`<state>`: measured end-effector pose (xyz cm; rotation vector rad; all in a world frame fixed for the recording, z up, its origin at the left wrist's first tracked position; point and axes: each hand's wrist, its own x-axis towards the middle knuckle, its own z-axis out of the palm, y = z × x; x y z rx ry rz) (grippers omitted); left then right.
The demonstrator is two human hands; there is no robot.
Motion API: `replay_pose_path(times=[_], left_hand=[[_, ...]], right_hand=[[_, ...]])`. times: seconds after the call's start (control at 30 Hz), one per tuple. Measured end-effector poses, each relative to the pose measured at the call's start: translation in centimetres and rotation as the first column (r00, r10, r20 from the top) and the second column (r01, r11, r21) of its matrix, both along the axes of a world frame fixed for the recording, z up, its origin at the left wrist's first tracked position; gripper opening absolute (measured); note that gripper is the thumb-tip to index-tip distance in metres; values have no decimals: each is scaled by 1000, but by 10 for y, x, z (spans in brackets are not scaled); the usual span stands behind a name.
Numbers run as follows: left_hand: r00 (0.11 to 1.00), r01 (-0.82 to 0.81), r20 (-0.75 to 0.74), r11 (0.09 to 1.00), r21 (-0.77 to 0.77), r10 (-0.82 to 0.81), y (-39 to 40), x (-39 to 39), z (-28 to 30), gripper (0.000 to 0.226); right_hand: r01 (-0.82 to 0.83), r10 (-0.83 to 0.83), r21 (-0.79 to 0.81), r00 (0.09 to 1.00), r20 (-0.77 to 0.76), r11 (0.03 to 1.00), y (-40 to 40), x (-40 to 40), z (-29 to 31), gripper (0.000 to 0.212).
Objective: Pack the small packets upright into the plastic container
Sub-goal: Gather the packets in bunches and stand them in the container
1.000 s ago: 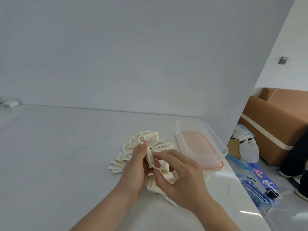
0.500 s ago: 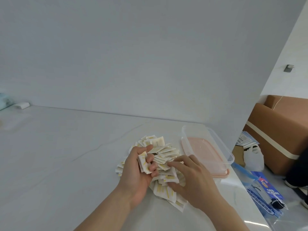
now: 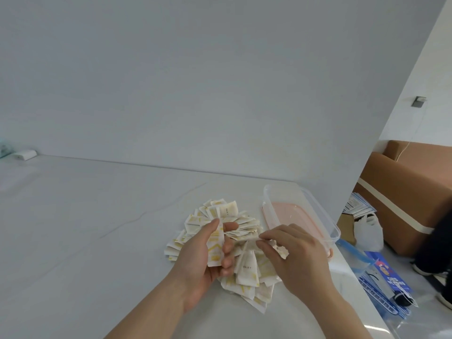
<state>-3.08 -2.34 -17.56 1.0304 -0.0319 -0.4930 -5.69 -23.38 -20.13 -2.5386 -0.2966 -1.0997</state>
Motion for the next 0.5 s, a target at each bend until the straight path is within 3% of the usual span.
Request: replay_pose_path(times=[0.13, 0.27, 0.5], left_hand=[[1000, 5, -5, 999, 39, -5, 0, 0, -1, 38], [1000, 20, 2, 998, 65, -21, -2, -1, -1, 35], [999, 25, 27, 997, 79, -27, -12, -12, 0, 54]], right_hand=[[37, -38, 213, 999, 0, 976, 1, -4, 8, 6], [39, -49, 464, 999, 10, 885, 6, -5, 11, 6], [-39, -17, 638, 997, 81, 769, 30, -13, 16, 14]])
